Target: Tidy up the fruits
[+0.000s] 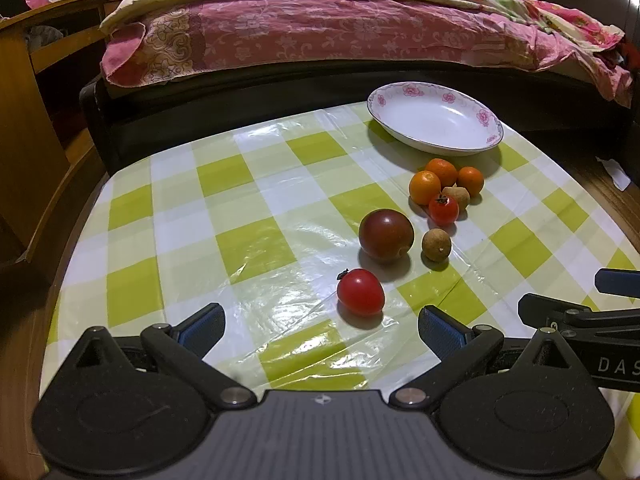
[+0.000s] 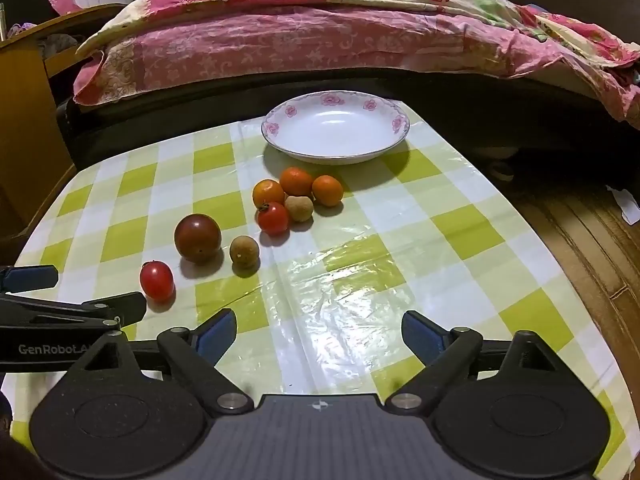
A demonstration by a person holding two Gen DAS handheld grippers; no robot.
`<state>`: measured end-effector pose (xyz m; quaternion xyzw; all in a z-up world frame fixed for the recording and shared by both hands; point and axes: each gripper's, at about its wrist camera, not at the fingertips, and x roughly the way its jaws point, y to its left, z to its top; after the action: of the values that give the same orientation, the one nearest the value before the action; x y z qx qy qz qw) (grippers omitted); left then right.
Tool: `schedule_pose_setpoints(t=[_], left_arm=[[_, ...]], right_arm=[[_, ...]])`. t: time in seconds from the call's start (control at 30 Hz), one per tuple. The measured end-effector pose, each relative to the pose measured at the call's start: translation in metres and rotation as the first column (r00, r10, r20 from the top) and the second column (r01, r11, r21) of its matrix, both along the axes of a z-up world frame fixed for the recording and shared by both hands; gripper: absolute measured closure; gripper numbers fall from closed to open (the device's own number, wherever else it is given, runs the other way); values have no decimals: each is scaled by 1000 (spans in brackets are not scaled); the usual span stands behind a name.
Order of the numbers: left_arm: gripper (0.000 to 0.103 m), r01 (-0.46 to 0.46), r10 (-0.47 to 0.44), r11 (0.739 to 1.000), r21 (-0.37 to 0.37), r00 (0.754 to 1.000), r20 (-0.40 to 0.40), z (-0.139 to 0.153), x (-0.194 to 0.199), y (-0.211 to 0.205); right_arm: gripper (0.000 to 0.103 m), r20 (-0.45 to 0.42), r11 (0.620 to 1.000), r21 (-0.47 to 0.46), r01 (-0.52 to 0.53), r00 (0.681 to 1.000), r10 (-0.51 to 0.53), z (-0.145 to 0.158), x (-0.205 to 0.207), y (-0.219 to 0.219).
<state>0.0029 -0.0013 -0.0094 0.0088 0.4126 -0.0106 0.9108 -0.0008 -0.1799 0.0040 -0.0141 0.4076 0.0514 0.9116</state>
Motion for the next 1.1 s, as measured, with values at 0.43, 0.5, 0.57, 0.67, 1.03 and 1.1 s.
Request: schedule_pose_setpoints(t=[0.43,0.5,0.57,0.67,1.03,1.1], left_arm=[[0,9,-10,1000,20,1000,6,-1,1,-2],[0,10,-10,1000,23,1000,8,-1,2,-2],[0,11,-11,1000,25,1000,7,-1,2,-2],[0,10,-10,1000,24,1000,5,-1,3,-1],[0,14,-14,999,32,1000,7,-3,4,-2],[0,15,-16,999,35,1000,8,-3,4,-2]], right_arm=[[22,-19,1000,17,-21,1000,21,-1,4,-1],[23,-22,1000,20,-24,999,24,-1,5,0],[23,-25,999,22,-26,999,26,-2,6,-1],[23,-27,999,25,-28,999,29,-2,7,-1],[24,-35,999,27,-34,999,35,-5,10,-1],[24,-35,999,27,-33,999,34,-5,10,0]])
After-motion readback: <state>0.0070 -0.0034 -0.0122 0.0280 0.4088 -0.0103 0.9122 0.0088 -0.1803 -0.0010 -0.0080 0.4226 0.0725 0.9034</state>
